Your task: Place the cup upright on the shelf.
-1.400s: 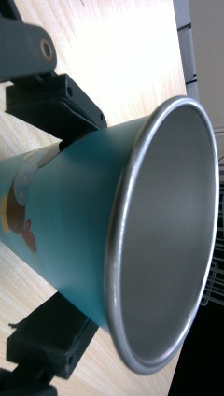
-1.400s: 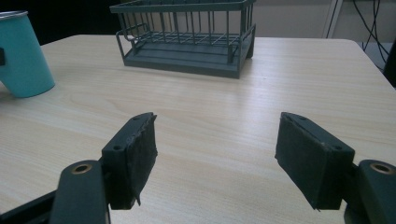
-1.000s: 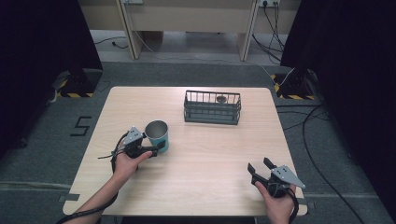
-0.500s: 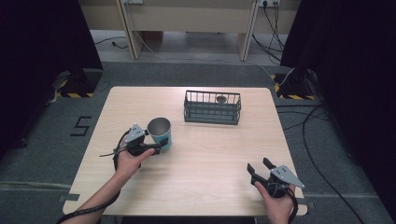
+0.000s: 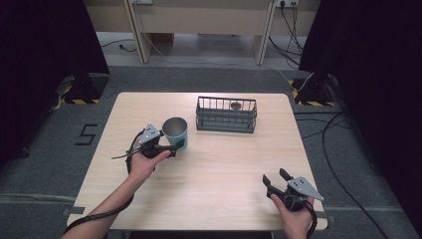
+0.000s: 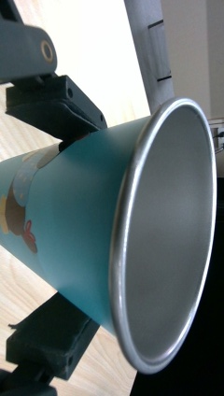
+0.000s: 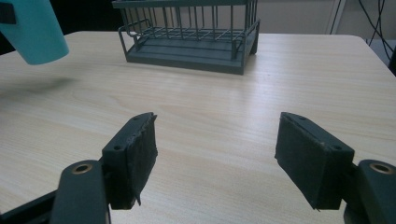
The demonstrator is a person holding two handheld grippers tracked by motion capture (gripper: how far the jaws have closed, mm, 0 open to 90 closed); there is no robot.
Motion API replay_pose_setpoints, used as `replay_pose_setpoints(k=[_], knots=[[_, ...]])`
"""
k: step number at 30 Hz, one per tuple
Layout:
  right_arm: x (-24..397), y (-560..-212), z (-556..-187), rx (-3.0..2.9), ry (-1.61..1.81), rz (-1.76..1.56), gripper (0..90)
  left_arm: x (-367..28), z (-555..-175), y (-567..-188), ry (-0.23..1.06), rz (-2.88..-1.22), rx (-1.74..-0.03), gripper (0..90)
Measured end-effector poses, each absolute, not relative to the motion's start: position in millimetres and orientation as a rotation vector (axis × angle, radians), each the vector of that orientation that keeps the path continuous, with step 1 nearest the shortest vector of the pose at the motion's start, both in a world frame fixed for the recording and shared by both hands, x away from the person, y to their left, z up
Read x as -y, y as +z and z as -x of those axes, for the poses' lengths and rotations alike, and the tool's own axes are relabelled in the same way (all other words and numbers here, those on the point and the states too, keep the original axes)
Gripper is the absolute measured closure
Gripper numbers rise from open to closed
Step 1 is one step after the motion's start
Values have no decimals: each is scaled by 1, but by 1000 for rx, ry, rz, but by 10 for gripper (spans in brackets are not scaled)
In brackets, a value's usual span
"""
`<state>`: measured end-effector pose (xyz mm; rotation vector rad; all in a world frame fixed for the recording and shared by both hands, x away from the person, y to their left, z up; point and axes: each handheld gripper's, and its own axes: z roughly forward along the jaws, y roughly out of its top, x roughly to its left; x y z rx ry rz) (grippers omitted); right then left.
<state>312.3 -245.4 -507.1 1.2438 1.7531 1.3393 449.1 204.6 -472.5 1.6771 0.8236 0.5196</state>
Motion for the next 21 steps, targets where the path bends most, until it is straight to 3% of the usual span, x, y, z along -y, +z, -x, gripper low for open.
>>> replay_pose_setpoints(k=[21], knots=[[245,-508,-312,-1753,1344,-1251,299,-175,-471,-450,529,-1679,-775,172]])
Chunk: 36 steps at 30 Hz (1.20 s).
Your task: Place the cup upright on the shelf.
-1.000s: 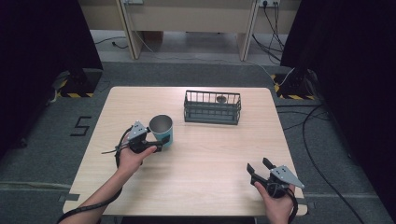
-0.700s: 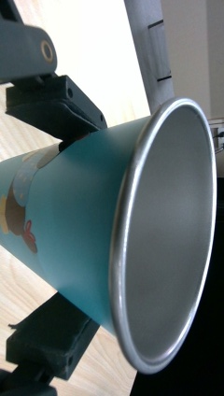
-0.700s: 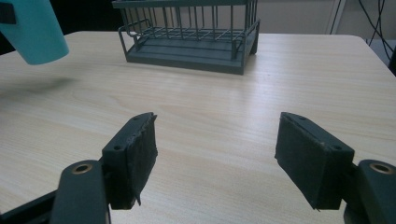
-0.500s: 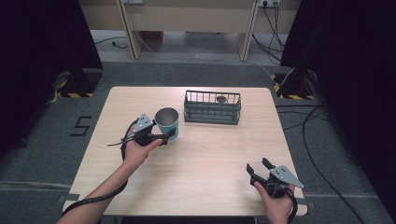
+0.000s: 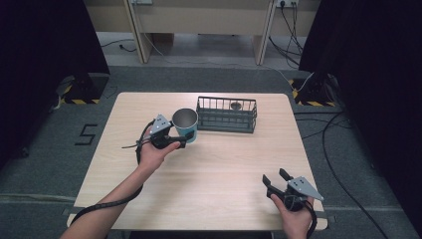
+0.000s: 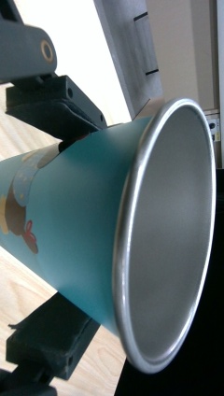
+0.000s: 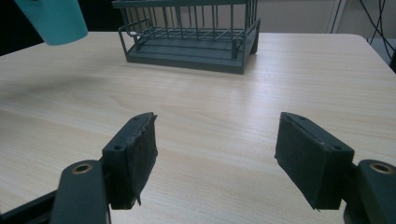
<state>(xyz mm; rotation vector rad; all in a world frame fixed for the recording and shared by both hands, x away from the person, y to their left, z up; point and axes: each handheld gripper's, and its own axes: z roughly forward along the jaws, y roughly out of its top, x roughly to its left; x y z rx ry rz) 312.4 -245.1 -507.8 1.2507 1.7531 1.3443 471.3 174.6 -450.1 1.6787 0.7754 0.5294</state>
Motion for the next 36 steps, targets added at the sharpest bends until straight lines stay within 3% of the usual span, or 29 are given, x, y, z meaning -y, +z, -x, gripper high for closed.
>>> replay_pose_setpoints(k=[36], knots=[[248,-509,-312,-1747,1354,-1264,302,-115,-527,-426,547,-1646,-779,172]])
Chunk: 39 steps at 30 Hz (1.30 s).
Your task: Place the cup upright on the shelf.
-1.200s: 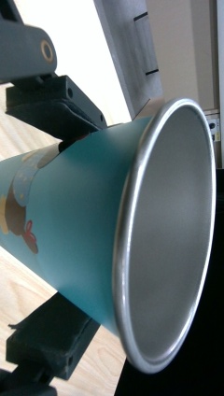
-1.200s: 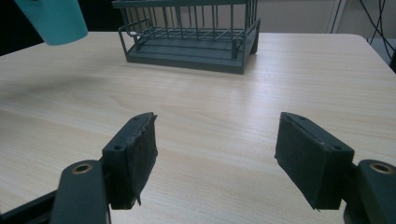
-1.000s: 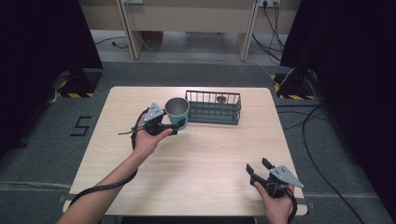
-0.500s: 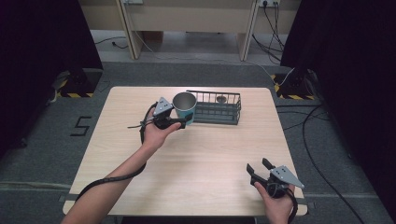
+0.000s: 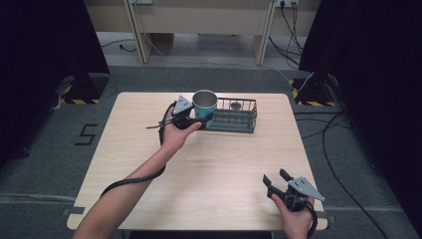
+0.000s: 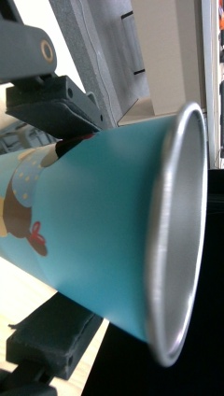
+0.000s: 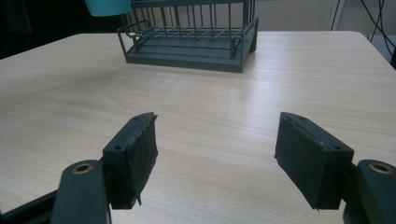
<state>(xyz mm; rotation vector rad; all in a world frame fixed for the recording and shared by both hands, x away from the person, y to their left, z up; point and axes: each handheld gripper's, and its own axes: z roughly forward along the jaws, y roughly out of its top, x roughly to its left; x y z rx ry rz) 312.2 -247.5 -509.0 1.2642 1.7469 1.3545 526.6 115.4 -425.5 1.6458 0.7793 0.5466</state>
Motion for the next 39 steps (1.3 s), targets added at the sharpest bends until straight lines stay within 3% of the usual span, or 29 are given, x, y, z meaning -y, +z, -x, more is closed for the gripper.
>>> replay_pose_setpoints(k=[39], knots=[[248,-512,-314,-1753,1353,-1276,302,-95,-550,-395,552,-1576,-794,172]])
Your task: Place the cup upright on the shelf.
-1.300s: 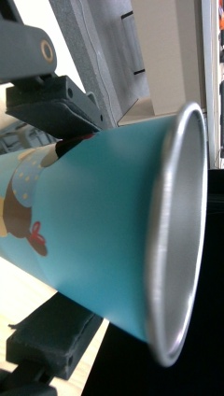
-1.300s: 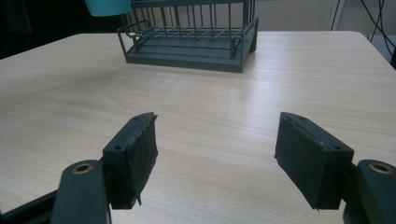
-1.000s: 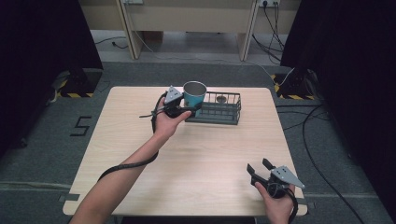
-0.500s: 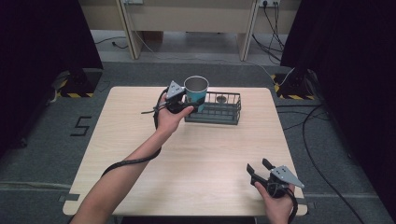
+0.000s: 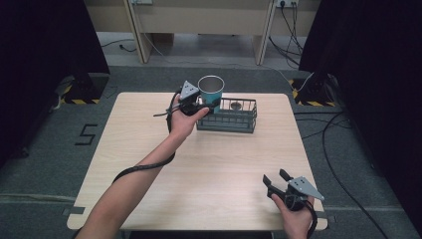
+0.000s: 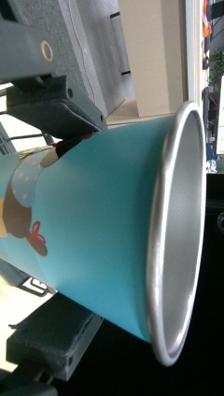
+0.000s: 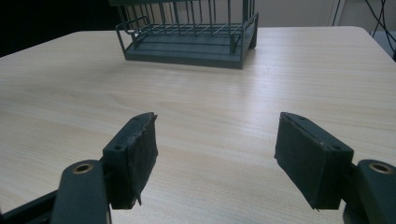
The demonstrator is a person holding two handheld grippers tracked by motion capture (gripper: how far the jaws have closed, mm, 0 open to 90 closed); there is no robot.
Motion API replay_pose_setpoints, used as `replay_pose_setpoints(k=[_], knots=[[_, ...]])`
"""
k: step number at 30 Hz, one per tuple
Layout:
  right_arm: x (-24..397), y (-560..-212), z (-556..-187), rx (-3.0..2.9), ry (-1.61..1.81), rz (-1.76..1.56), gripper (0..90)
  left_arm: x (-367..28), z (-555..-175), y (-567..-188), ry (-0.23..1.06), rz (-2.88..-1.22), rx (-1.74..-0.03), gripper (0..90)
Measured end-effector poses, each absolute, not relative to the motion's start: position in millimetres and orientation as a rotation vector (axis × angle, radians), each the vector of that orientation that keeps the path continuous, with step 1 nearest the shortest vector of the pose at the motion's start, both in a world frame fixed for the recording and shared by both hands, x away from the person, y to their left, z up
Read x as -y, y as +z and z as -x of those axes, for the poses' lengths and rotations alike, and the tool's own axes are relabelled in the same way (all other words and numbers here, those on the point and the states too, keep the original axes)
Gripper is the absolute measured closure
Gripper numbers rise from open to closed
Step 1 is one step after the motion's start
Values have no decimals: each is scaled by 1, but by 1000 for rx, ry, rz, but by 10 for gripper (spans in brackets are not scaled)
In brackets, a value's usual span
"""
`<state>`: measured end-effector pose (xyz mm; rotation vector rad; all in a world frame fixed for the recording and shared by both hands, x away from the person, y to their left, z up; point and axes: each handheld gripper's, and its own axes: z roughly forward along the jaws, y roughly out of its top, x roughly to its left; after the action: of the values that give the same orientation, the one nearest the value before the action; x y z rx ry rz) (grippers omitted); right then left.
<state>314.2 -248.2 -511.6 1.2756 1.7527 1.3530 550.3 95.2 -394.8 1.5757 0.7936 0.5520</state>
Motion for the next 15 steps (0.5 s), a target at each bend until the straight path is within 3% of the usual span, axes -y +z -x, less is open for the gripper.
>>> replay_pose_setpoints(k=[15], knots=[[248,-512,-315,-1758,1356,-1277,302,-85,-564,-402,556,-1592,-830,173]])
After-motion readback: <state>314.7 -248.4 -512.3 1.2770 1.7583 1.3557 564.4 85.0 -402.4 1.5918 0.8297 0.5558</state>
